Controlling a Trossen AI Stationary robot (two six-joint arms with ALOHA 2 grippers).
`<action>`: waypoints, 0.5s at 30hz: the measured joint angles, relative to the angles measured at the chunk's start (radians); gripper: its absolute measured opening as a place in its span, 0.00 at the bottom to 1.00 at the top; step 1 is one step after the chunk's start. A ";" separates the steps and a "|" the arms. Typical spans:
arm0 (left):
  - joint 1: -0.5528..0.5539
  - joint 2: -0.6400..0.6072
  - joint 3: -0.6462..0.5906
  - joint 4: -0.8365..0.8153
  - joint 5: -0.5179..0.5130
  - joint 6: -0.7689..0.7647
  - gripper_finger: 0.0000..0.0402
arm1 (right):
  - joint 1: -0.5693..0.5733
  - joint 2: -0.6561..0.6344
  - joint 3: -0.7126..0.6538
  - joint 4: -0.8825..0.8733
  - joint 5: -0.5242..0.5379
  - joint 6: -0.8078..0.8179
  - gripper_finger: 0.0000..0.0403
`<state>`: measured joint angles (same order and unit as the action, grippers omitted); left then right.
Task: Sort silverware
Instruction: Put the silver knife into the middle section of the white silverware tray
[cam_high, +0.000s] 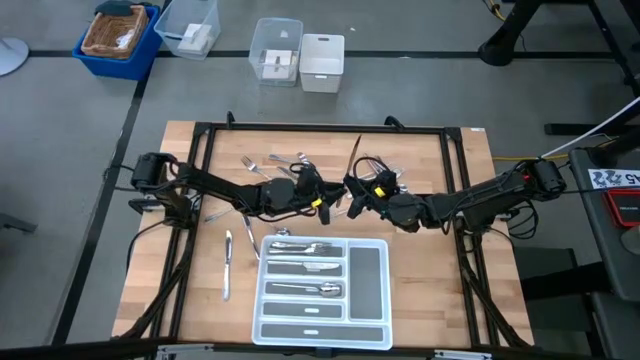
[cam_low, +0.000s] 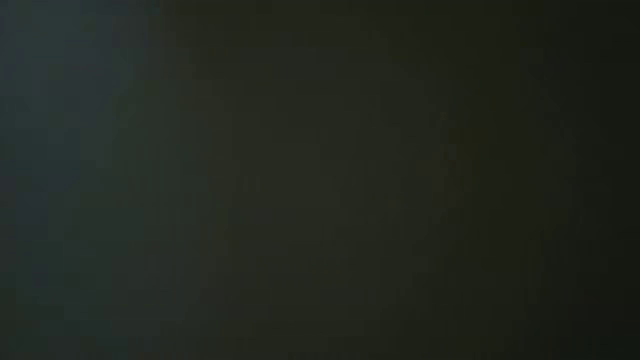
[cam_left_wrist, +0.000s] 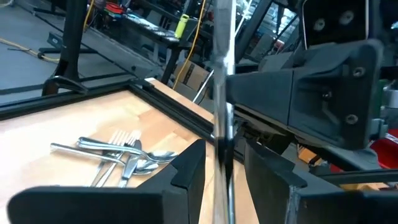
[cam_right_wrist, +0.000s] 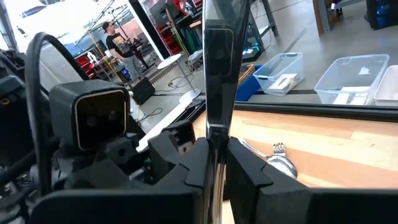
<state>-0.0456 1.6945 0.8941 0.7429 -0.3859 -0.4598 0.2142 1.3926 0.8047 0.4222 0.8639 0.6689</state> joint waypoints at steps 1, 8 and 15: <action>0.000 0.014 0.016 -0.001 0.001 0.010 0.25 | 0.000 0.000 0.000 0.001 0.000 0.000 0.09; 0.016 0.053 0.046 -0.010 0.000 0.047 0.25 | 0.002 0.000 0.000 0.002 0.000 0.001 0.09; 0.022 0.053 0.046 -0.027 0.000 0.047 0.13 | 0.001 0.000 0.000 0.003 0.000 0.002 0.09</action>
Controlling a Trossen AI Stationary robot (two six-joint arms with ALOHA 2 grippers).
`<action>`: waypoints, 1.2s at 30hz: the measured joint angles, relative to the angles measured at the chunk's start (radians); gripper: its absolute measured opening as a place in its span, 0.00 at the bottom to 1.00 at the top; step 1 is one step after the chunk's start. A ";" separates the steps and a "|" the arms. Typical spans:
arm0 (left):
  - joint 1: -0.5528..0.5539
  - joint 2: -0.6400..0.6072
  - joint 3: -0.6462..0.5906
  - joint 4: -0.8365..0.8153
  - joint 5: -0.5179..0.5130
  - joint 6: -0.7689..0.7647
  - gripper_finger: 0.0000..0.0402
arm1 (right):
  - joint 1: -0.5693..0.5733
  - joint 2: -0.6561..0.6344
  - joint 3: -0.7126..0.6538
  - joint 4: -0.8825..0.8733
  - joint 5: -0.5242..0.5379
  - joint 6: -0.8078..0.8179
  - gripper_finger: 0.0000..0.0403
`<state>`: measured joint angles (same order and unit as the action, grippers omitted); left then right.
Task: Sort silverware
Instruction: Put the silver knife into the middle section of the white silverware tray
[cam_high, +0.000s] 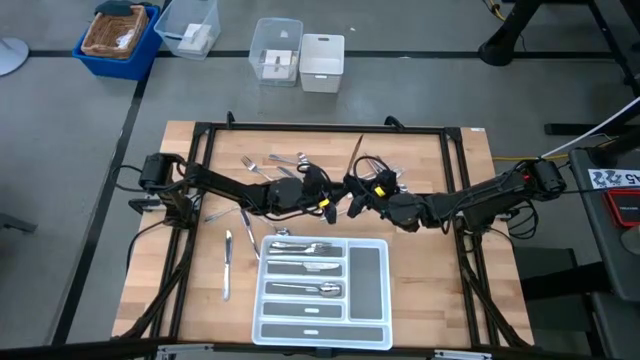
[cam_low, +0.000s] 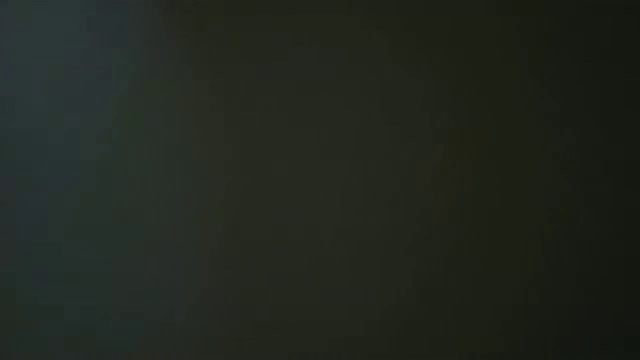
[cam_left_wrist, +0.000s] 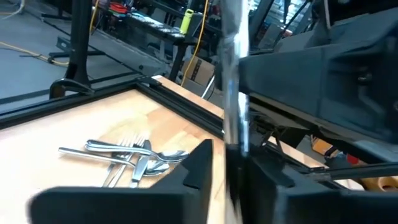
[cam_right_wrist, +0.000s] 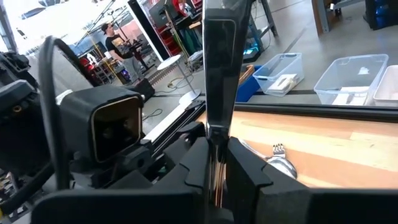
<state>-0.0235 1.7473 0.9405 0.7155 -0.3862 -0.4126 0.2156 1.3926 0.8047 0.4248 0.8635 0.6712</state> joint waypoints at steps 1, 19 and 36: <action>-0.001 0.000 0.000 0.000 0.000 0.000 0.09 | 0.000 0.000 0.000 0.000 0.000 0.000 0.09; -0.006 -0.103 -0.001 -0.206 0.015 0.040 0.02 | -0.001 -0.001 0.001 0.022 -0.125 0.012 0.17; -0.095 -0.450 0.000 -1.038 0.362 0.033 0.01 | 0.001 -0.023 0.001 -0.048 -0.639 -0.023 0.31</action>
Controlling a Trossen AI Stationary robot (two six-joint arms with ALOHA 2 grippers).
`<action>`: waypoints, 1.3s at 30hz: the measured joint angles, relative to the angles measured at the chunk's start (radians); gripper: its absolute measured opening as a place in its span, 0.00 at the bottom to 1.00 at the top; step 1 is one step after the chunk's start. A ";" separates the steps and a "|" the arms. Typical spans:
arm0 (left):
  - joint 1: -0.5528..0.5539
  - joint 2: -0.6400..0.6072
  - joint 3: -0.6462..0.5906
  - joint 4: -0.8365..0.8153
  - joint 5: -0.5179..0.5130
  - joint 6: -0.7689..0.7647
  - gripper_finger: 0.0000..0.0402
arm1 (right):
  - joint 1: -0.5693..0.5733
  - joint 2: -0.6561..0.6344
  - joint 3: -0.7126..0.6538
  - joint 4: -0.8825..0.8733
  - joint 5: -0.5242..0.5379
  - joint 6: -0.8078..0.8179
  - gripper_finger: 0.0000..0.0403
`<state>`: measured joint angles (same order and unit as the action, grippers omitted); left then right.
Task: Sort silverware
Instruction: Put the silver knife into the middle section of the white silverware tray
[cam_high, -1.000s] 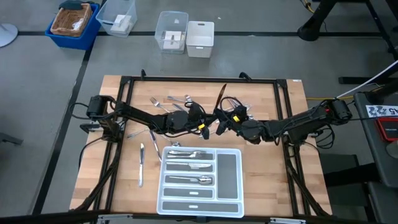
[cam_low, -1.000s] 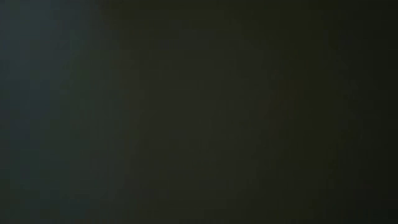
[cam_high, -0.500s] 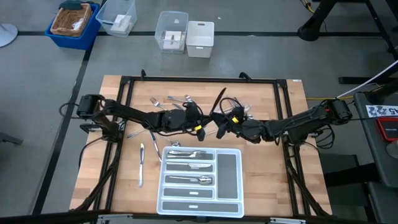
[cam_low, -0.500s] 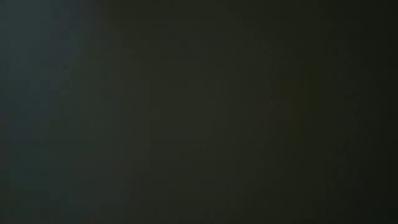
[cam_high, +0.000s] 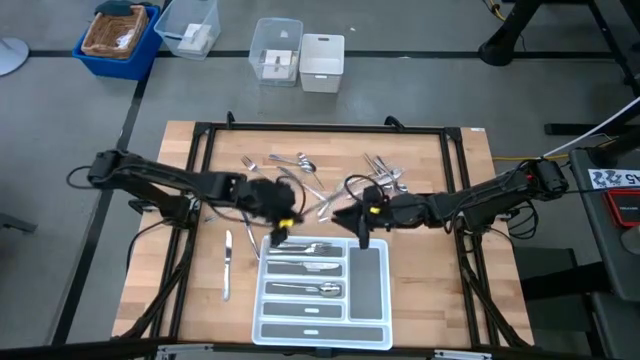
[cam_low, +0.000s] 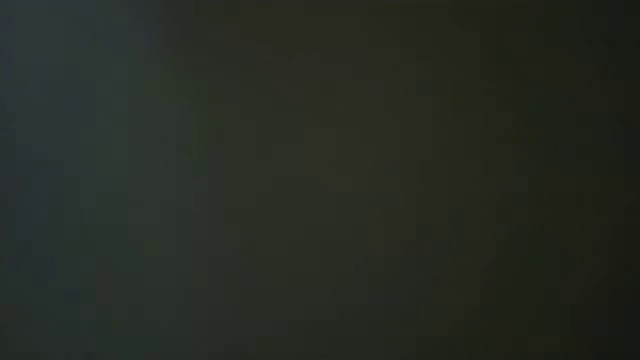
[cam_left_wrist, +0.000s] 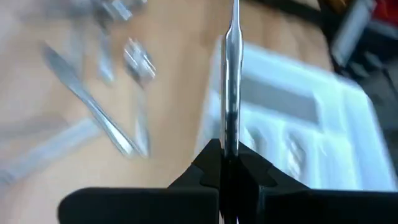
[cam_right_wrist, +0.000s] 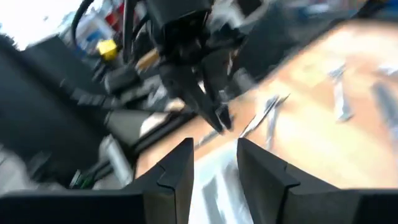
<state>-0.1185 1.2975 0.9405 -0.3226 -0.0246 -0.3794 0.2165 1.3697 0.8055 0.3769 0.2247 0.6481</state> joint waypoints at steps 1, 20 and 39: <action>-0.019 -0.004 0.000 -0.043 0.022 -0.010 0.01 | 0.000 0.000 0.000 -0.012 -0.036 0.001 0.31; -0.230 0.109 0.000 -0.172 -0.024 0.009 0.02 | 0.000 0.000 0.000 -0.559 -0.375 0.183 0.31; -0.234 0.384 0.000 -0.113 0.127 0.020 0.02 | -0.001 0.000 -0.001 -0.726 -0.373 0.186 0.31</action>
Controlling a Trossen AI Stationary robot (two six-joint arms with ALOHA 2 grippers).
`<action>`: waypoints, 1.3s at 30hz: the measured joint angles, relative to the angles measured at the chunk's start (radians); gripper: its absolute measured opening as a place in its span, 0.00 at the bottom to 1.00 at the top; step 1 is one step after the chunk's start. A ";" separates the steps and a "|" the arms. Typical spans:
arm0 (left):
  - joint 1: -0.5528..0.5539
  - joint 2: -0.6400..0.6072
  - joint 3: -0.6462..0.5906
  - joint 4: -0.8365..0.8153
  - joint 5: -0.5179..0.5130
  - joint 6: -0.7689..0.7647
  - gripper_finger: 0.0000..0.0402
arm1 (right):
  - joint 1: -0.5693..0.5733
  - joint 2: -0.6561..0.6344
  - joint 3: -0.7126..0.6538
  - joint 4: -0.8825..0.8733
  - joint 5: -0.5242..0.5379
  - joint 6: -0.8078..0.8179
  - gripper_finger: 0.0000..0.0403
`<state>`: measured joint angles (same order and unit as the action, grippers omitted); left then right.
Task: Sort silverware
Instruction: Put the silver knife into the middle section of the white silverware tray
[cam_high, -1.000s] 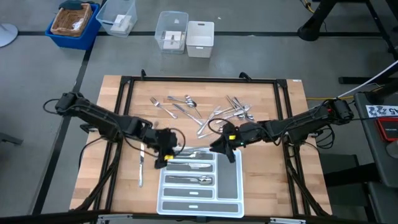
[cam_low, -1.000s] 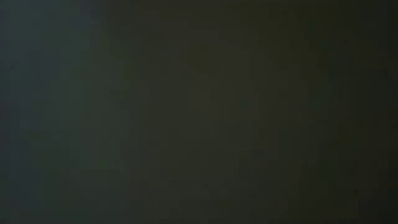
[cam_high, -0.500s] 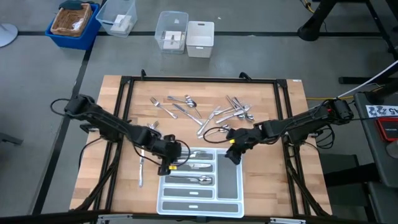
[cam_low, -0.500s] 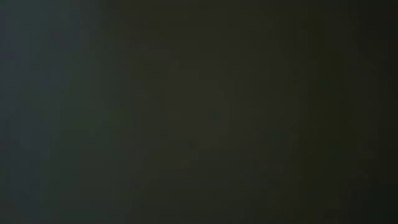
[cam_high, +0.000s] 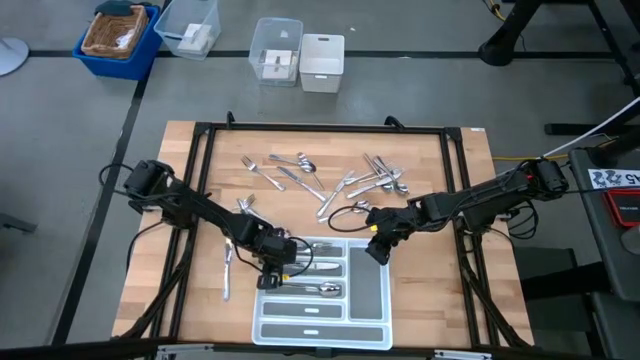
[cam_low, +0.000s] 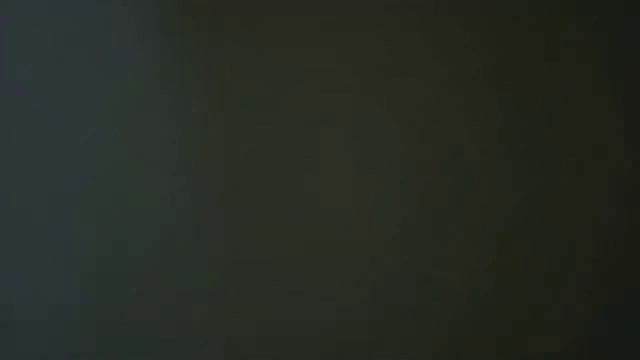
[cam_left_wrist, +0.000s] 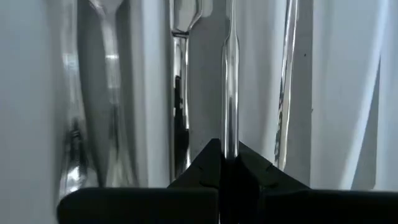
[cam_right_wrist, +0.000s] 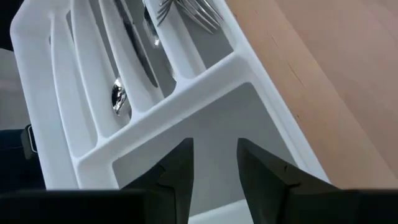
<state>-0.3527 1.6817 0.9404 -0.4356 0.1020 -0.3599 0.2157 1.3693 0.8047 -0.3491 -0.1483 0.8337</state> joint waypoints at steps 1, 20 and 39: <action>0.000 0.002 0.000 0.008 0.004 0.002 0.03 | 0.000 0.000 0.000 0.000 0.000 0.000 0.31; 0.039 -0.109 0.029 -0.096 0.015 -0.212 0.28 | 0.000 0.000 0.000 0.007 0.009 -0.002 0.31; 0.164 -0.586 0.031 -0.440 -0.199 -0.784 0.24 | -0.077 -0.025 0.000 0.000 0.051 -0.095 0.31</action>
<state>-0.1886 1.0960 0.9714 -0.8751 -0.0974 -1.1441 0.1386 1.3444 0.8047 -0.3488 -0.0971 0.7392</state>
